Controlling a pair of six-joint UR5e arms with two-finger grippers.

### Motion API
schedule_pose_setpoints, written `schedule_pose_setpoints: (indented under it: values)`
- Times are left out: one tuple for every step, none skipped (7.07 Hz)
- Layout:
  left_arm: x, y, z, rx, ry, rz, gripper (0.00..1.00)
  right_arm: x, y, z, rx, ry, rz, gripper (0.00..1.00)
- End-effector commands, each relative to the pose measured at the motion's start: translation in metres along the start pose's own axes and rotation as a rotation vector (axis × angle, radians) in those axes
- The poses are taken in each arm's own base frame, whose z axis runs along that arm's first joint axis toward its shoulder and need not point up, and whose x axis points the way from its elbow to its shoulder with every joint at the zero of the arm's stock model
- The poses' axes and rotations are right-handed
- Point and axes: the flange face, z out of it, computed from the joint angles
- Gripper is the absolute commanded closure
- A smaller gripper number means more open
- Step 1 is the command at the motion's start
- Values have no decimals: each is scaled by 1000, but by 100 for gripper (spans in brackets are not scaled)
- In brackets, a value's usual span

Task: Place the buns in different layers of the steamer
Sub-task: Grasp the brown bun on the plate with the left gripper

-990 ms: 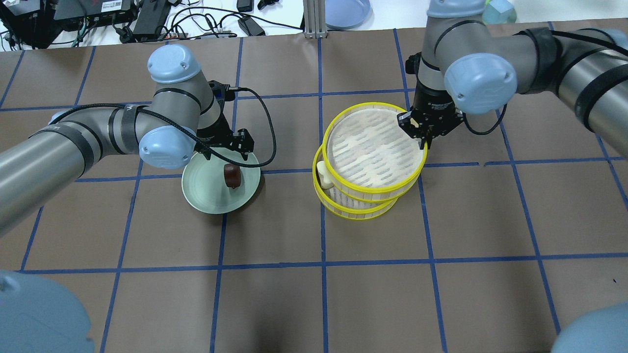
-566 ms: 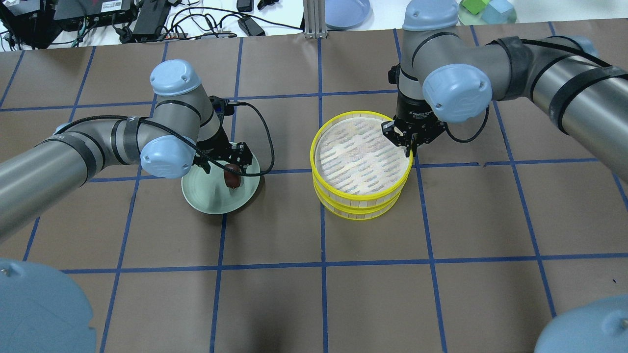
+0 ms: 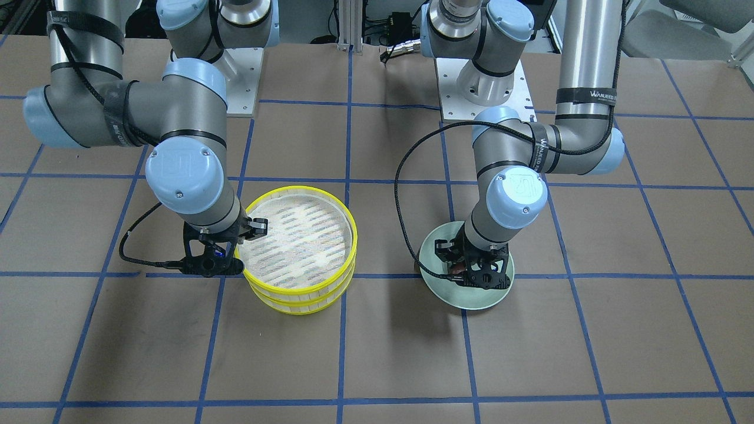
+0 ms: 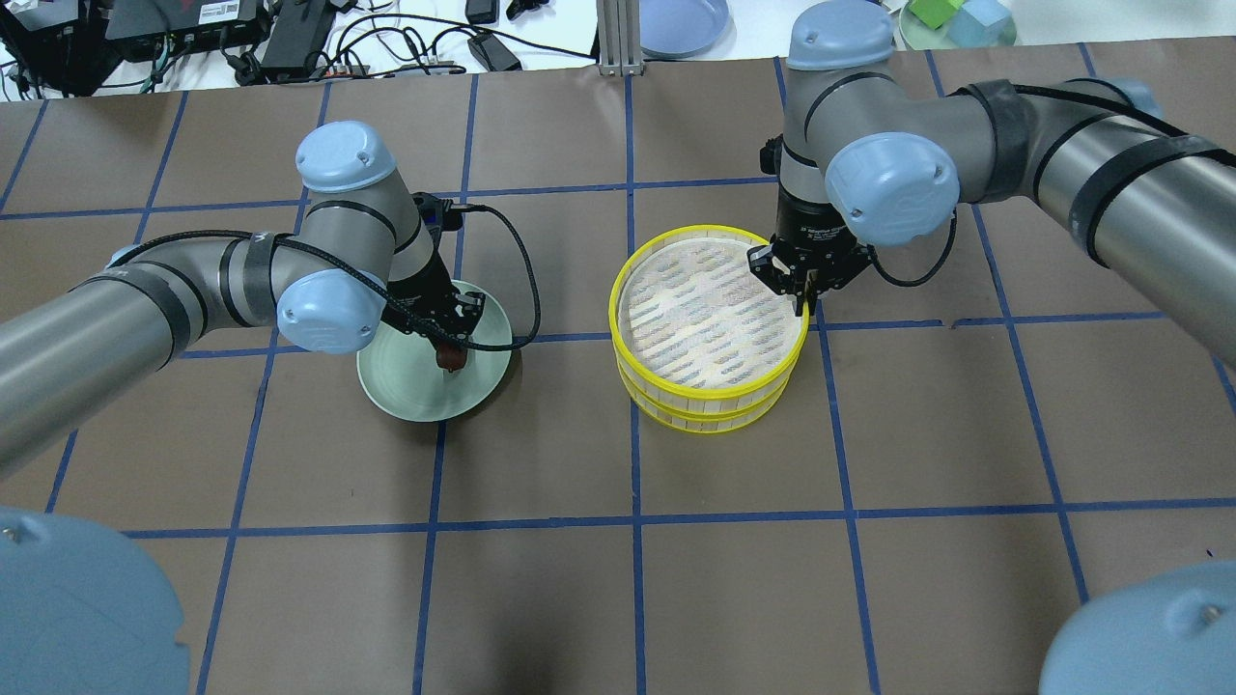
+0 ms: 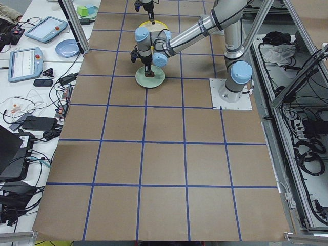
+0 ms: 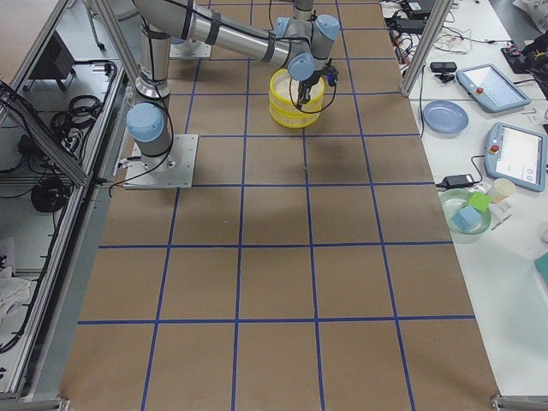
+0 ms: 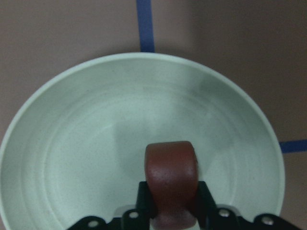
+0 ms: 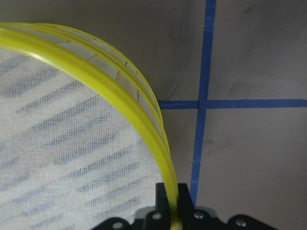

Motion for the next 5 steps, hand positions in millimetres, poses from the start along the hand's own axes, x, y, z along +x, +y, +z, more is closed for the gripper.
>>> schedule_pose_setpoints:
  values:
    - [1, 0, -2, 3, 4, 2, 99, 0, 1, 2, -4, 1, -2, 100]
    - [2, -3, -19, 43, 8, 2, 99, 0, 0, 7, -16, 6, -6, 40]
    - [15, -7, -52, 100, 1, 15, 99, 1, 0, 5, -13, 12, -14, 0]
    - [15, -8, -78, 105, -4, 23, 99, 4, 0, -11, 20, 19, -15, 0]
    - [18, -8, -110, 128, 0, 25, 99, 10, 11, -51, 92, 9, -5, 0]
